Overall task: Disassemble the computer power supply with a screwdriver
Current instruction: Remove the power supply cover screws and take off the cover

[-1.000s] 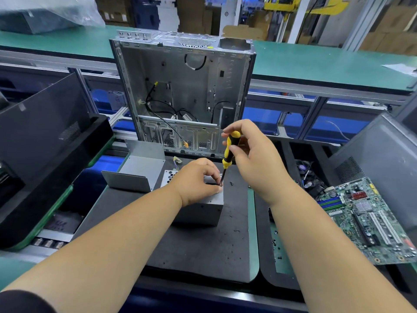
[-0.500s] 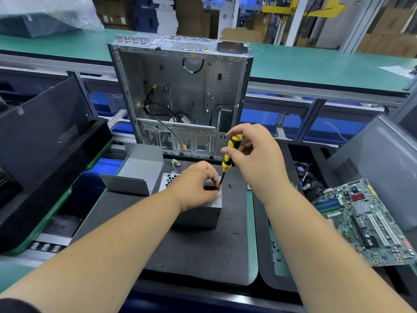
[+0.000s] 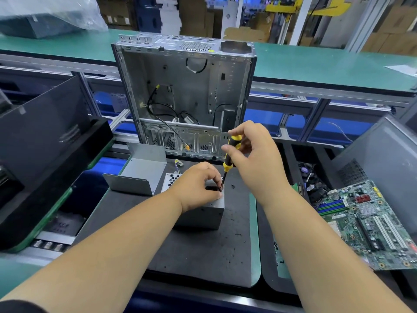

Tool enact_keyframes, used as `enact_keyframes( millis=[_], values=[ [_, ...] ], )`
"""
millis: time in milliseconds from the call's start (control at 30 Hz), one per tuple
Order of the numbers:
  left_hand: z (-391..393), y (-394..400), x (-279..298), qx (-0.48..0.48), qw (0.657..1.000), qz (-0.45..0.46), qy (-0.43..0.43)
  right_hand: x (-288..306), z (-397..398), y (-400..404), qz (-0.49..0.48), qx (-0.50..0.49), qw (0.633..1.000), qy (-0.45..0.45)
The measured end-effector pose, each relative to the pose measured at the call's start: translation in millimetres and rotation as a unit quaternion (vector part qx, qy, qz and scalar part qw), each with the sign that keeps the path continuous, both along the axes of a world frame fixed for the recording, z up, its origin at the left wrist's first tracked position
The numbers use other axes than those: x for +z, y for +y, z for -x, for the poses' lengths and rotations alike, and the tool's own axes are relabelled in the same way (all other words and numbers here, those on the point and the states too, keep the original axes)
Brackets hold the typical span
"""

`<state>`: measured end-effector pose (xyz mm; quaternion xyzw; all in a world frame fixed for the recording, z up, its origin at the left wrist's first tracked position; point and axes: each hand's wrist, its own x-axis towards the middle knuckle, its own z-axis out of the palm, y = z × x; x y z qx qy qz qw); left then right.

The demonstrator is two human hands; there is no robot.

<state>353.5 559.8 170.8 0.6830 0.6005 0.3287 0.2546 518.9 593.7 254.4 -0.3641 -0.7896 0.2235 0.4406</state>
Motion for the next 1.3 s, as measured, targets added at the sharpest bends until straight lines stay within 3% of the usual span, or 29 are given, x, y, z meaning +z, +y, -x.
enact_keyframes(
  millis=[267, 433, 733, 1033, 1300],
  values=[
    [-0.7, 0.4, 4.6, 0.009, 1.000, 0.007, 0.008, 0.3, 1.5, 3.1, 0.058, 0.041, 0.997, -0.006],
    [-0.6, 0.6, 7.0, 0.004, 1.000, 0.014, -0.002, 0.2, 3.9, 0.7, 0.002, 0.009, 1.000, -0.008],
    [-0.2, 2.2, 6.2, 0.014, 0.999, 0.029, -0.009, 1.7, 1.6, 2.7, 0.046, 0.026, 0.998, -0.028],
    [-3.3, 0.2, 8.9, 0.028, 0.999, 0.029, -0.013, 4.7, -0.5, 3.8, 0.021, -0.033, 0.999, -0.027],
    [-1.0, -0.1, 5.5, 0.033, 0.999, 0.006, -0.039, 7.4, -0.2, -2.2, 0.045, 0.045, 0.997, -0.046]
  ],
)
